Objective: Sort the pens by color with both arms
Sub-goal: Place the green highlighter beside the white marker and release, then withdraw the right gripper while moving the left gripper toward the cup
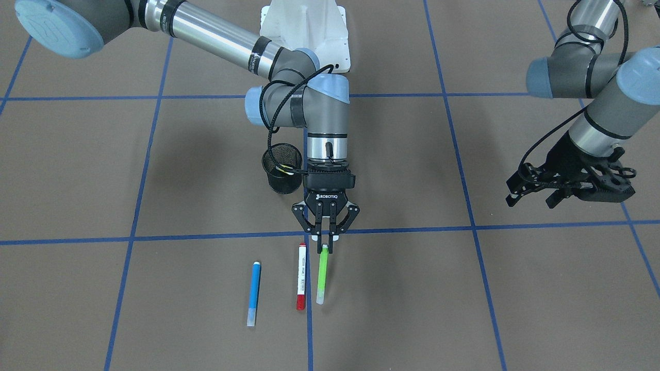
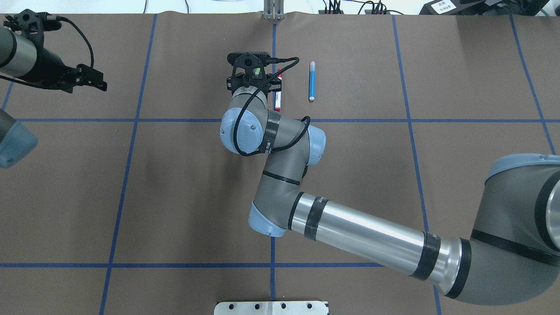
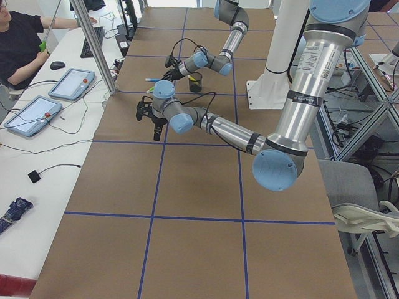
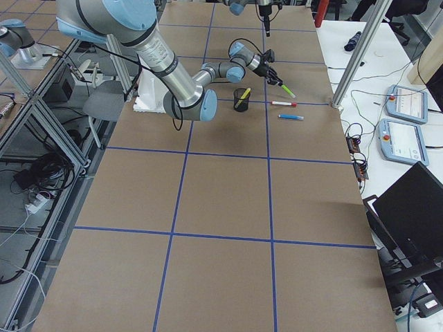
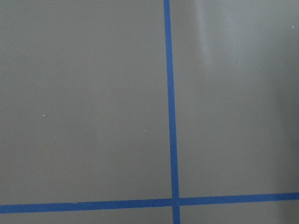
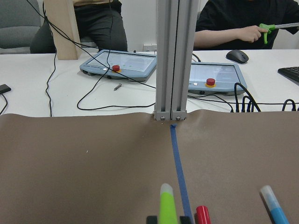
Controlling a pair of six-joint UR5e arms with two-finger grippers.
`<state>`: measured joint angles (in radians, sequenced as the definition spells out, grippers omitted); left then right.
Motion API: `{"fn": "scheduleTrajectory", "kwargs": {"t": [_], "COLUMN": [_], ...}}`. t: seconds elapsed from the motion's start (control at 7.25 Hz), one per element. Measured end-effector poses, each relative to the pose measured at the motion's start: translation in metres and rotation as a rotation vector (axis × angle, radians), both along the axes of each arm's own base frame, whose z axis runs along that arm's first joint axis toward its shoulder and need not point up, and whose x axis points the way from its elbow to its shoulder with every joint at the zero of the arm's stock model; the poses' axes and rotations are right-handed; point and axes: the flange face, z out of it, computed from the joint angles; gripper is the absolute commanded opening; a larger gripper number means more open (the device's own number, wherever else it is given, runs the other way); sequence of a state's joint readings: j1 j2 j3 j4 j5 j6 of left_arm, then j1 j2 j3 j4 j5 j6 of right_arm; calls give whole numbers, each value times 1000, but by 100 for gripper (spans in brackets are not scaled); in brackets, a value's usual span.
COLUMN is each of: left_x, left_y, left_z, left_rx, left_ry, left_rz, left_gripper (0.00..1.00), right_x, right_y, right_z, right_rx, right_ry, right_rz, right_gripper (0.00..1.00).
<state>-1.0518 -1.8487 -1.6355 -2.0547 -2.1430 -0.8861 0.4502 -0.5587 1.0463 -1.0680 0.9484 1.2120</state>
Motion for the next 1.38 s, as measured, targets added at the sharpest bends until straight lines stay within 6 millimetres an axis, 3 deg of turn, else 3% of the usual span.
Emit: {"fn": "scheduleTrajectory", "kwargs": {"t": [0.14, 0.55, 0.83, 1.1, 1.38], "left_x": [0, 1, 1, 5, 10], "left_y": [-1, -2, -4, -10, -18], "left_z": [3, 6, 1, -22, -58], "left_rx": [2, 3, 8, 24, 21], "left_ry": [2, 2, 7, 27, 65], "left_rz": [-1, -1, -3, -5, 10], "left_gripper": [99, 99, 99, 99, 99], "right_x": [-2, -3, 3, 39, 101], "right_y": [2, 5, 8, -6, -47], "right_z": [2, 0, -23, -63, -87], "right_rx": [0, 21, 38, 50, 23], "right_ry": [3, 24, -2, -72, -129], "right_rz": [-3, 0, -19, -77, -150], "right_gripper": [99, 100, 100, 100, 100]}}
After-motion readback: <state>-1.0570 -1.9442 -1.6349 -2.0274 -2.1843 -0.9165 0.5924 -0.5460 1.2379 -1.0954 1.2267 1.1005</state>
